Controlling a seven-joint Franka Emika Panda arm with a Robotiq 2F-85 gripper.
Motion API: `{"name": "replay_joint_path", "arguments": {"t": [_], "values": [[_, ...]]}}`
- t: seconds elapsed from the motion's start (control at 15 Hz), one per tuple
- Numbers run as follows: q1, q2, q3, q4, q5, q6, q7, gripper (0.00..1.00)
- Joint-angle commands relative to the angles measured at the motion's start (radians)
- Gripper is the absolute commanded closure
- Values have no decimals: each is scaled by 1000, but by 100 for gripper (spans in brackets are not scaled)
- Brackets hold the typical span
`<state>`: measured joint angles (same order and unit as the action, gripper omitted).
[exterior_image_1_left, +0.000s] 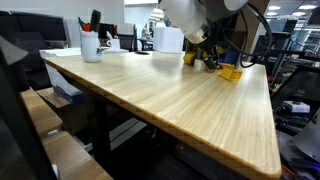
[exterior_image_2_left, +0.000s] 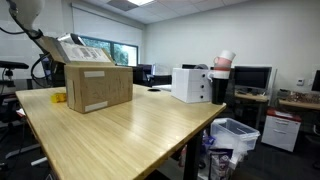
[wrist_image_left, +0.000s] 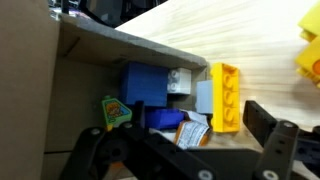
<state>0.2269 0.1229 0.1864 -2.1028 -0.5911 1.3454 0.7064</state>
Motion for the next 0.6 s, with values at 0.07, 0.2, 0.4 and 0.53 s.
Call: {"name": "replay_joint_path", "arguments": {"t": [0.07, 0.2, 0.4, 0.53], "values": [[-14, -127, -2, -20, 60, 39, -122, 0], [-21, -159, -7, -15, 77, 55, -154, 0], [-30, -200, -18, -8, 109, 74, -212, 0], [-36, -222, -25, -3, 135, 78, -253, 0]]}}
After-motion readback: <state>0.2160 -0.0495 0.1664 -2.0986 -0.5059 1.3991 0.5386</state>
